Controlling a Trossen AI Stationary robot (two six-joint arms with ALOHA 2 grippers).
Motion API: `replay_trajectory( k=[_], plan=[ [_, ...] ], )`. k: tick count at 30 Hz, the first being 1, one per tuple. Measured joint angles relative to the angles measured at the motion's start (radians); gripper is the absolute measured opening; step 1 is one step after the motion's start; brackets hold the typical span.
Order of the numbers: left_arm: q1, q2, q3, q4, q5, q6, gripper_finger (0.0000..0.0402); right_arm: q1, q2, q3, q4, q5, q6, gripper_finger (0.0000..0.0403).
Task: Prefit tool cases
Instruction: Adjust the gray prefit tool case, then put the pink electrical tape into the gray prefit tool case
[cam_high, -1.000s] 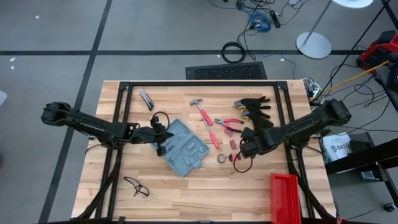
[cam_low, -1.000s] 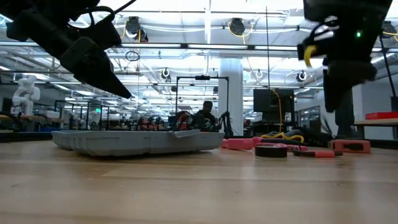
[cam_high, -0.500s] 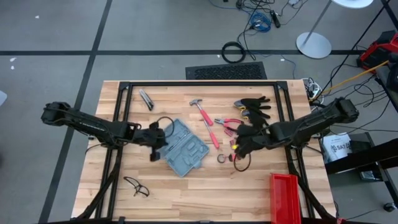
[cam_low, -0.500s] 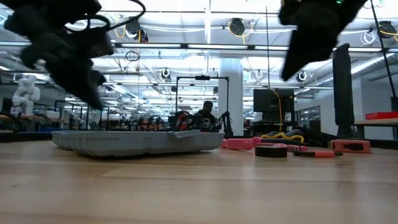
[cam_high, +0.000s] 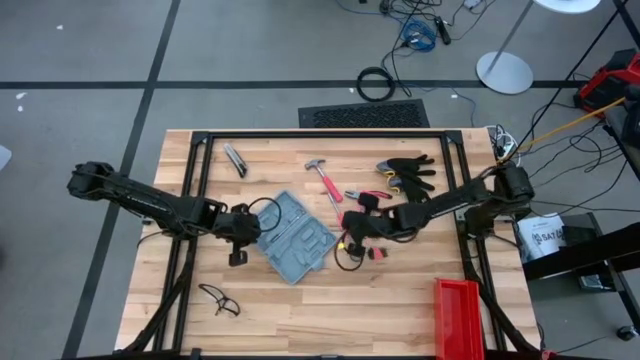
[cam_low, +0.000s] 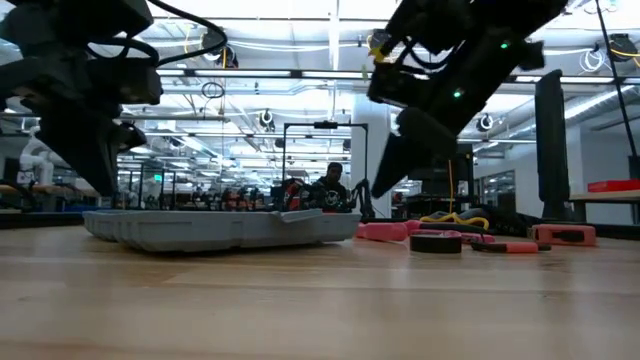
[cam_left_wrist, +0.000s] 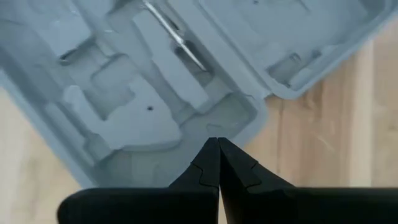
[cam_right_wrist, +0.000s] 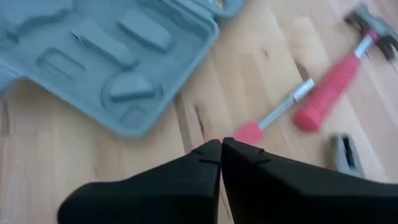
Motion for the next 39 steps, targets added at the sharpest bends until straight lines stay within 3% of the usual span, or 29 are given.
replay_trajectory(
  k=[7, 15, 22, 27, 30, 39],
  plan=[
    [0.001, 0.0, 0.0, 0.003, -0.1, 0.025, 0.0, -0.081, 0.082, 0.0, 0.143, -0.123, -0.069, 0.0001],
    [0.001, 0.001, 0.0, -0.014, -0.108, 0.026, 0.0, -0.111, 0.182, 0.0, 0.27, -0.272, -0.078, 0.0],
    [0.033, 0.034, 0.0, -0.01, -0.131, 0.036, 0.0, -0.074, 0.176, 0.005, 0.27, -0.414, -0.04, 0.0],
    [0.06, 0.064, -0.001, 0.031, -0.176, 0.072, 0.0, -0.013, 0.176, 0.052, 0.241, -0.458, -0.013, 0.0],
    [0.068, 0.066, -0.001, 0.077, -0.229, 0.09, 0.0, 0.025, 0.176, 0.096, 0.205, -0.431, -0.014, 0.0],
    [0.048, 0.011, 0.102, 0.012, -0.295, 0.11, 0.0, 0.084, 0.173, 0.266, -0.206, -0.147, -0.02, 0.0]
  ],
)
